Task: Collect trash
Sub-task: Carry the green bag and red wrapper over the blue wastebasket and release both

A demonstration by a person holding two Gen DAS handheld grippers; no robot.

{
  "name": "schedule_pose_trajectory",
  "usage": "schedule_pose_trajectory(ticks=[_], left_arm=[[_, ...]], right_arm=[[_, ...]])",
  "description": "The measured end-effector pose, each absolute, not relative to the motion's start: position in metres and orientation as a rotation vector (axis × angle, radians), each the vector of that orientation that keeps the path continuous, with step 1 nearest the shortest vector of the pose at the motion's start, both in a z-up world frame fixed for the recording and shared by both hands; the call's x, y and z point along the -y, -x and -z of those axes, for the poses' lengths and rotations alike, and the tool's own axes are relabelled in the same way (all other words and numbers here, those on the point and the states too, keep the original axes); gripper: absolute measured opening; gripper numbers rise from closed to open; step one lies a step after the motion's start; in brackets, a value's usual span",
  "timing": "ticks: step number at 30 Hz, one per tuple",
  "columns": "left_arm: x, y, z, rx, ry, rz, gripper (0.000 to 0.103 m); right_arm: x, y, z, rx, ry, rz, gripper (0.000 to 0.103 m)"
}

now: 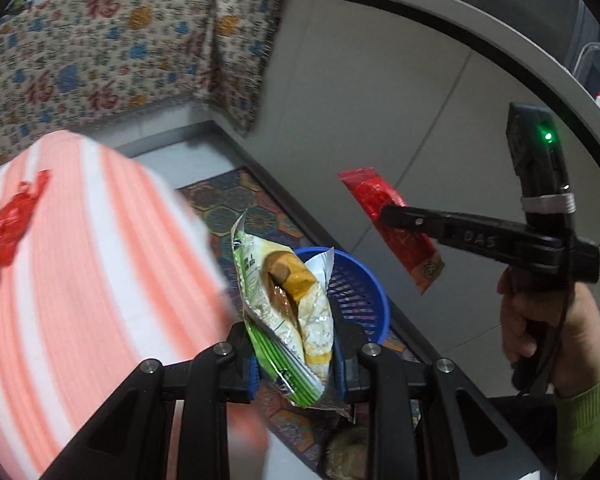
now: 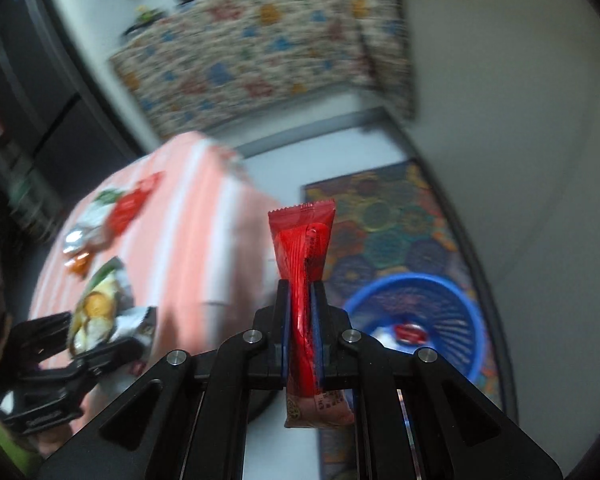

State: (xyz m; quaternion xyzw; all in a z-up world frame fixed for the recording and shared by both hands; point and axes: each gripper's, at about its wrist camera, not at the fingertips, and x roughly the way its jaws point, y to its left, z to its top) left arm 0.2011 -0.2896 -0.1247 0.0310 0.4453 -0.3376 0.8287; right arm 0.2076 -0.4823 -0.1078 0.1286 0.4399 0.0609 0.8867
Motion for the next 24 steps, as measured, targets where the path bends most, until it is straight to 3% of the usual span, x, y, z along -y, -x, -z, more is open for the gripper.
schedule_pose_trajectory(ticks=[10, 21, 24], left_arm=[[0.390, -0.229, 0.172, -1.006, -0.135, 0.760, 0.027], [0.418, -0.248, 0.213, -1.047, -0.153, 0.778, 0.028], [0.429, -0.255, 0.223, -1.040, -0.178, 0.775, 0.035]], right_arm=[[0.556, -0.209, 0.139, -0.946, -0.360, -0.020, 0.008], [0.586, -0.204, 0.154, -0.970, -0.448, 0.016, 0.008], [0.587, -0.206, 0.156, -0.974, -0.453, 0.015, 0.014]])
